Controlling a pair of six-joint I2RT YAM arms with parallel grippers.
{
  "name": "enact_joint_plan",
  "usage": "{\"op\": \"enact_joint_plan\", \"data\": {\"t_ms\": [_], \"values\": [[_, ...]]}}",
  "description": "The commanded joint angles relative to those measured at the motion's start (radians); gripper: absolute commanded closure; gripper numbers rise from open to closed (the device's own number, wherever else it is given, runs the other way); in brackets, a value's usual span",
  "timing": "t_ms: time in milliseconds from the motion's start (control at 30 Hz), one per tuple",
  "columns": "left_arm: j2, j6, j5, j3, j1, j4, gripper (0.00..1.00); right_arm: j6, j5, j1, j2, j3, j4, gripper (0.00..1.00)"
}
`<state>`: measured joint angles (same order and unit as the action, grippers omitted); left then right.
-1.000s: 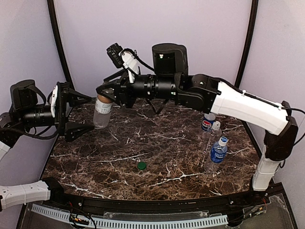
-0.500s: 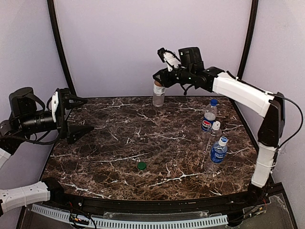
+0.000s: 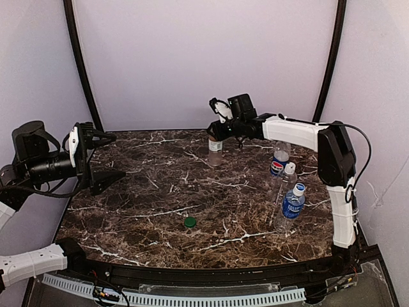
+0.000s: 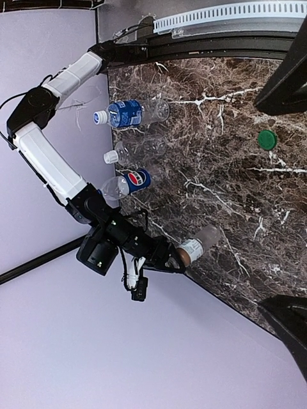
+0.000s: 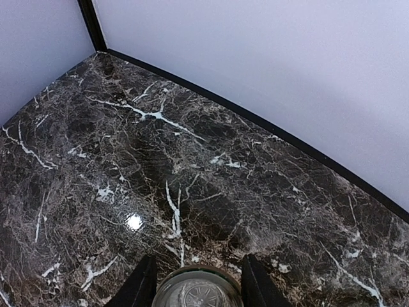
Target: Unscrew the bottle caps
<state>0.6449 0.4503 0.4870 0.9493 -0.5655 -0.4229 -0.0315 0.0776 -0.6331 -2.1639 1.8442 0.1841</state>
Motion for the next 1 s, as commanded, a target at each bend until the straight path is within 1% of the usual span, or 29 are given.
{"op": "enact_joint_plan", "data": {"t_ms": [0,133,333,367,400,433,500,600,767,800,833,867,967], "values": [[-0.009,0.02,-0.003,-0.017,0.006,0.015,0.01,-0.002,-0.009,-0.005,0.023,-0.091,-0.153,1.0],[-0.01,0.025,-0.009,-0.011,0.006,0.028,0.01,0.004,-0.011,-0.005,0.039,-0.193,-0.231,1.0],[-0.004,0.031,-0.007,0.003,0.006,0.02,0.01,0.019,-0.004,-0.005,0.052,-0.211,-0.204,1.0],[-0.003,0.031,-0.005,0.004,0.006,0.019,0.01,0.024,0.001,-0.005,0.057,-0.21,-0.196,0.9],[-0.002,0.032,-0.003,0.005,0.006,0.02,0.01,0.025,0.006,-0.005,0.062,-0.207,-0.189,0.76],[0.0,0.032,-0.003,0.004,0.006,0.021,0.01,0.025,0.009,-0.005,0.069,-0.204,-0.187,0.65],[0.001,0.031,0.002,0.003,0.006,0.024,0.01,0.024,0.006,-0.004,0.078,-0.192,-0.158,0.48],[0.001,0.029,0.006,-0.001,0.006,0.028,0.01,0.06,-0.003,-0.006,0.092,-0.165,-0.123,0.35],[0.002,0.027,0.012,0.004,0.006,0.023,0.01,0.086,0.011,-0.005,0.116,-0.113,-0.069,0.2],[0.002,0.026,0.012,0.005,0.007,0.023,0.01,0.09,0.013,-0.003,0.125,-0.102,-0.057,0.14],[0.001,0.026,0.012,0.006,0.007,0.023,0.01,0.094,0.008,-0.005,0.133,-0.089,-0.044,0.06],[-0.001,0.023,0.012,0.005,0.008,0.023,0.01,0.093,-0.005,-0.005,0.146,-0.072,-0.028,0.02],[-0.012,-0.009,0.009,-0.004,0.024,0.034,0.01,0.039,-0.057,-0.003,0.206,-0.024,0.036,0.01]]}}
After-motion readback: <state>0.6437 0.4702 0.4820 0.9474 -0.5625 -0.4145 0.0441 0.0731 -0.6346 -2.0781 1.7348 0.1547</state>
